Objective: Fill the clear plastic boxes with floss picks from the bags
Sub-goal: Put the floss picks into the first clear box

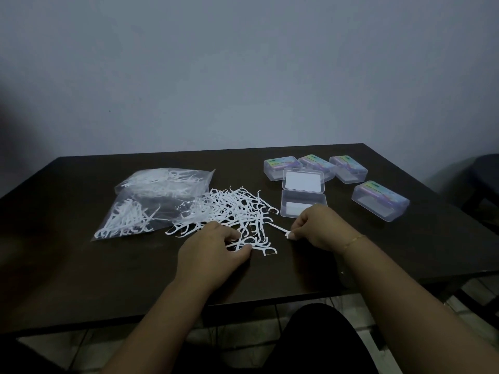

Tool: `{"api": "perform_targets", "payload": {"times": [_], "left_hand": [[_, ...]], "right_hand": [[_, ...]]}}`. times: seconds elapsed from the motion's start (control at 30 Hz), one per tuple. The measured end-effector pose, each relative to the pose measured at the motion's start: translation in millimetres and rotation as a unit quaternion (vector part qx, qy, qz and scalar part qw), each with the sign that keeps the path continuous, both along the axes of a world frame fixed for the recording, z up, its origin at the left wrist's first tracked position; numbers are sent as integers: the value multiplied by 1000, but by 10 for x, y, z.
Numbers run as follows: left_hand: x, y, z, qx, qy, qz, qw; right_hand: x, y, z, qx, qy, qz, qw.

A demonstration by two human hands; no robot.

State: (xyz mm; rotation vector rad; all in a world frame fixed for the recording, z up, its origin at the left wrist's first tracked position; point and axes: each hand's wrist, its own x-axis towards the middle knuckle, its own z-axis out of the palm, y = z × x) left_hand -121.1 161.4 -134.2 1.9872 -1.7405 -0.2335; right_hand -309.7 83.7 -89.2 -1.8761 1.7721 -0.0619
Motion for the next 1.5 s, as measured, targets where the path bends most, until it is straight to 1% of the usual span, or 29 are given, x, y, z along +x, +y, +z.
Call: {"api": "perform_targets", "payload": {"times": [0.13, 0.3, 0.33, 0.5, 0.6, 0.67, 0.87, 0.93, 1.0, 1.03, 1.1, 1.2, 1.4, 1.5], "left_hand": [[47, -23, 6, 16, 6, -30, 999], [139, -134, 129, 71, 67, -66, 993], [144, -162, 170, 84, 62, -67, 992], [111, -229, 336, 109, -61, -85, 989], [81, -225, 368, 117, -100, -93, 984], [74, -223, 365, 123, -100, -102, 982], [101, -238, 378, 149, -85, -123, 977], [102, -244, 391, 157, -100, -127, 974], [108, -245, 407, 154, -106, -129, 974], [102, -250, 422, 147, -107, -130, 975], [80, -265, 462, 129, -96, -126, 979], [43, -309, 506, 104, -54, -115, 986], [-14, -415, 564, 68, -12, -102, 992], [-83, -454, 638, 51, -12, -105, 993]], "right_hand": [[16, -90, 12, 33, 43, 16, 998], [23, -119, -28, 18, 71, 39, 997], [25, -126, -40, 13, 72, 41, 996], [25, -135, -29, 3, 88, 48, 995], [-10, -115, -1, 5, 89, 68, 994], [-58, -73, 29, 4, 74, 81, 994], [-181, -5, 205, 12, -36, 76, 996], [-243, -23, 291, -21, -97, 44, 994], [-296, -78, 379, -70, -132, 13, 989], [-316, -121, 415, -92, -136, 0, 986], [-320, -222, 459, -127, -109, -5, 986], [-266, -355, 399, -142, -68, 7, 987], [-235, -425, 140, -129, -81, 21, 988], [-291, -427, 112, -161, -93, 26, 982]]}}
